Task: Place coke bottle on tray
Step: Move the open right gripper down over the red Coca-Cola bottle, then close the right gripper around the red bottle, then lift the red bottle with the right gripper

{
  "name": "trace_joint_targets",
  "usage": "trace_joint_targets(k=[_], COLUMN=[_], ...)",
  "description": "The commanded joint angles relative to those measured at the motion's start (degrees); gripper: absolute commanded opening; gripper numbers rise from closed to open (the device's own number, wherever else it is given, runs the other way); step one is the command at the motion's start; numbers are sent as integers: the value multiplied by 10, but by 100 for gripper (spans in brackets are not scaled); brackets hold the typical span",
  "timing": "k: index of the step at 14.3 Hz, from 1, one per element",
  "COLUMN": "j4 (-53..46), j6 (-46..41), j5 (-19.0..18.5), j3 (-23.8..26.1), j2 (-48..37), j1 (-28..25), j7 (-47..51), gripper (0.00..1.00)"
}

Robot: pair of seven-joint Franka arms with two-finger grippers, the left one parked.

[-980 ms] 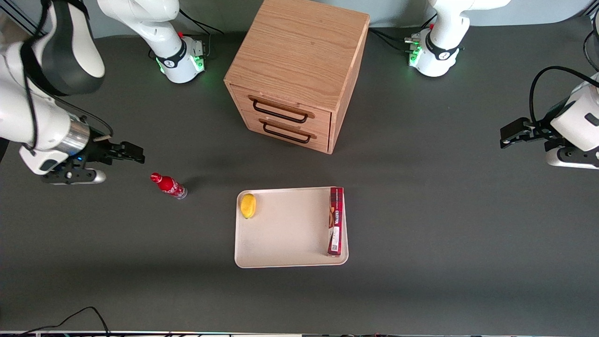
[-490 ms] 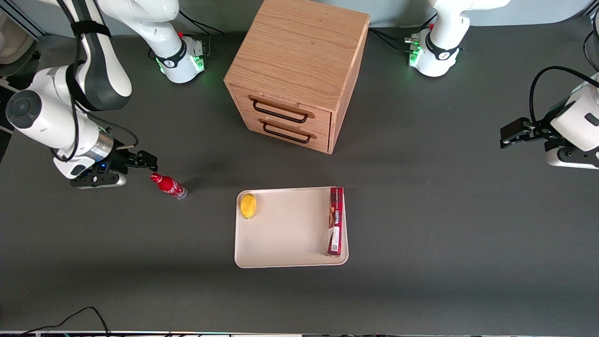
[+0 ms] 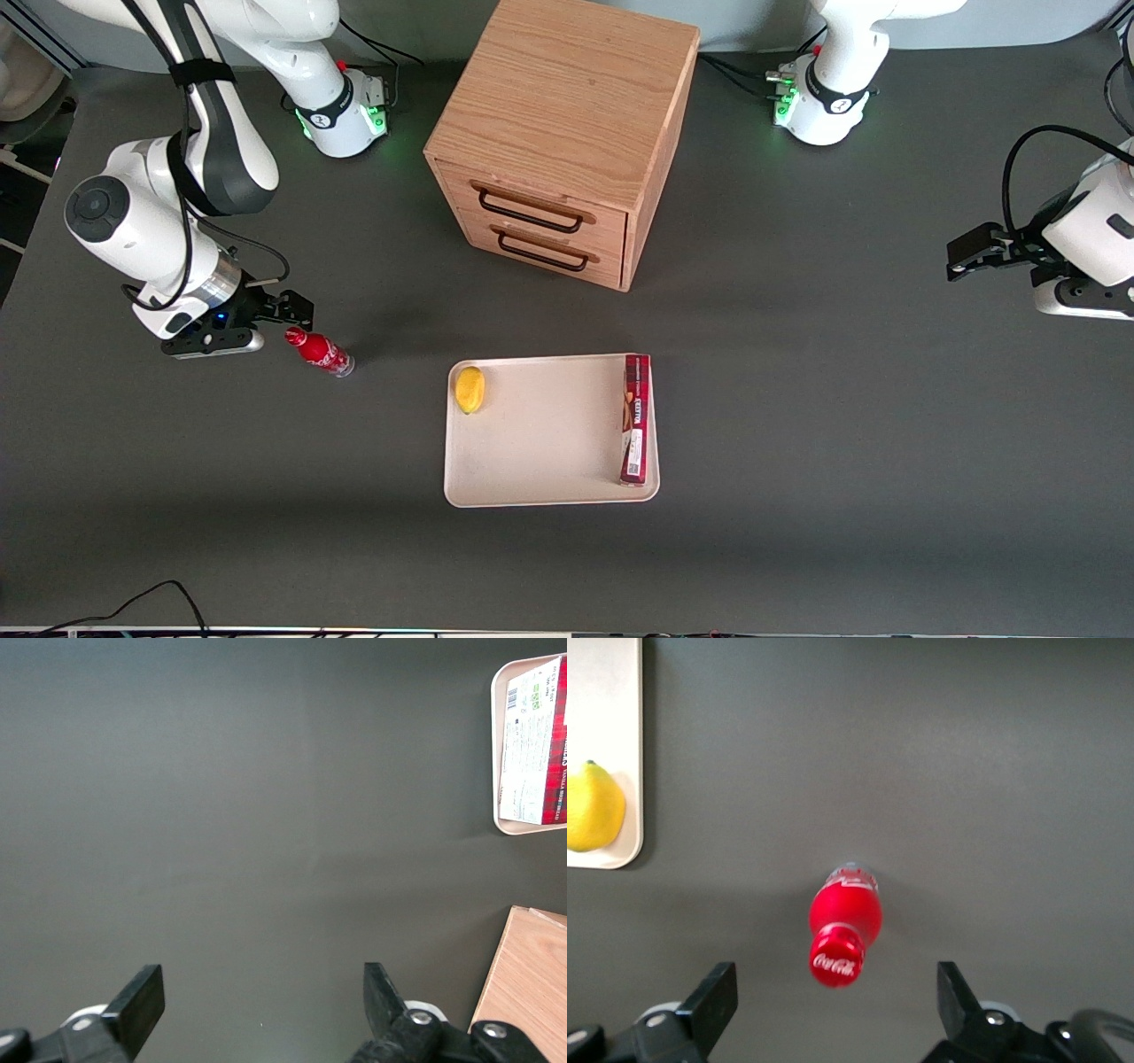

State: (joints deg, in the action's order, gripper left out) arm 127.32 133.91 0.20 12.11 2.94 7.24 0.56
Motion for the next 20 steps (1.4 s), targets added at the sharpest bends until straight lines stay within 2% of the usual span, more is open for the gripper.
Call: trace_joint_targets(k=[1,3,5,10,15,17,20], j4=[35,36,45,48,39,-16,-144], j6=[55,56,60,63,38,-40,-205], j5=[-10,-10,-11,-11,-6,-4,-1], j3=[3,3,3,3,3,3,3], j2=[2,4,2,0,-18,-21,-16], j1=[5,5,6,7,14,21,21], j7=[-12,-12,-12,-12,-6,-8,-4], gripper=[99,94,83,1,0,0,0])
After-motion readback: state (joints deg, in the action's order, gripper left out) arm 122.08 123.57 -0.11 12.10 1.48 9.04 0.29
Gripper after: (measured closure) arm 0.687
